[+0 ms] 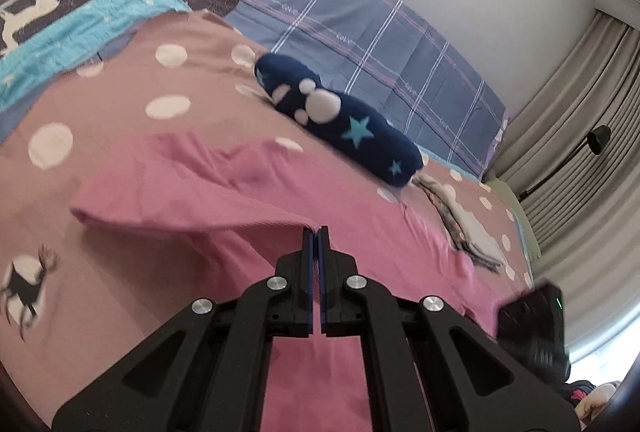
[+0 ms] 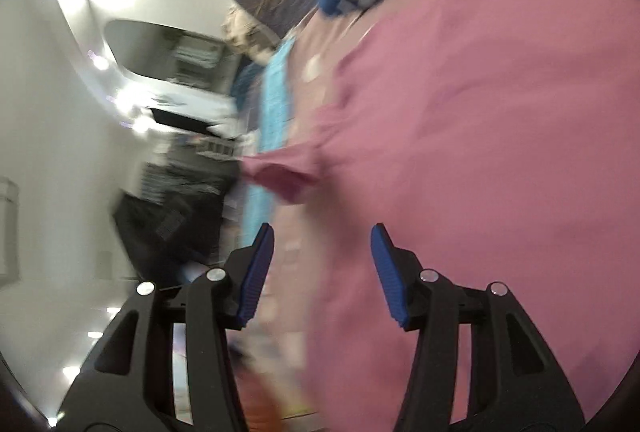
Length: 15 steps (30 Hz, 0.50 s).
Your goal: Fold small clothes
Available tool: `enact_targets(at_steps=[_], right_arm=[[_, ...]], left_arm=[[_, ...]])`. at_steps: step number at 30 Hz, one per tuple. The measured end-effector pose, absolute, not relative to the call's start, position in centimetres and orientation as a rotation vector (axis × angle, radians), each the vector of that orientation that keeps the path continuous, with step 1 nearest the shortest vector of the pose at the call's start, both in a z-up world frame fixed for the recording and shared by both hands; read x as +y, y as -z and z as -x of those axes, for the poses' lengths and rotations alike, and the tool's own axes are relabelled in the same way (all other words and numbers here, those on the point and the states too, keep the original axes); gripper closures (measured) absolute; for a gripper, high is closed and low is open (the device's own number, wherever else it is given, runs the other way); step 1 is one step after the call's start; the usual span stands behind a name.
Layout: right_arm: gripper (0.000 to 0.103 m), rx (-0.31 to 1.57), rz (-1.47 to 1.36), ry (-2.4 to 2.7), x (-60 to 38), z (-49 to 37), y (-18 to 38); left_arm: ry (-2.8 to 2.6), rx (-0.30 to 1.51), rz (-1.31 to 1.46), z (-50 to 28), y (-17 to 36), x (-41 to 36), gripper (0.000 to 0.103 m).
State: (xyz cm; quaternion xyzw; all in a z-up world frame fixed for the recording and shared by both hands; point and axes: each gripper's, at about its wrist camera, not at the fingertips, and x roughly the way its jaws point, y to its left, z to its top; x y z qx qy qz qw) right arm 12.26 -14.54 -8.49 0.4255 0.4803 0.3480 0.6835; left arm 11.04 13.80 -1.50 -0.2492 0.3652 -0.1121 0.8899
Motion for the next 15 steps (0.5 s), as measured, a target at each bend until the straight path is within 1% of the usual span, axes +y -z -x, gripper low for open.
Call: enact_targets(at_steps=[1, 2, 4, 5, 7, 10, 11, 13, 14, 15], right_arm=[[0.048, 1.105, -0.987, -0.791, -13.8, -13.0, 8.8], [0.043, 1.148, -1.035, -0.794, -12.7, -14.1, 9.5], [0.041, 1.224, -1.103, -0.794, -11.0, -15.5, 10.7], [0.037, 1.26, -1.145, -0.795, -10.3, -15.8, 11.2], [0.031, 1.326, -1.251, -0.794, -9.0, -16.4, 12.5], [0.031, 1.403, -1.382, -0.758, -7.7, -16.6, 13.7], [0.029, 1.426, -1.424, -0.741, -7.2, -16.6, 14.2], [0.029, 1.47, -1.496, -0.706, -6.7, -16.4, 14.5], [0.033, 1.475, -1.508, -0.691, -6.6, -16.5, 14.6], [0.041, 1.455, -1.495, -0.669, -6.7, -16.7, 14.4]], left_arm=[[0.231, 0.766, 0.526, -10.8, 2.0, 13.7, 0.102], [0.231, 0.769, 0.534, -10.6, 2.3, 13.7, 0.102], [0.217, 0.767, 0.548, -9.8, 2.7, 13.8, 0.102], [0.212, 0.763, 0.55, -9.5, 2.9, 13.8, 0.102], [0.213, 0.76, 0.563, -9.0, 3.0, 14.0, 0.102], [0.209, 0.744, 0.564, -8.3, 2.9, 14.1, 0.102], [0.211, 0.733, 0.558, -8.0, 2.8, 13.9, 0.102], [0.221, 0.731, 0.548, -7.7, 2.8, 13.6, 0.102], [0.231, 0.737, 0.547, -7.6, 2.9, 13.3, 0.102], [0.236, 0.74, 0.545, -7.5, 3.0, 13.1, 0.102]])
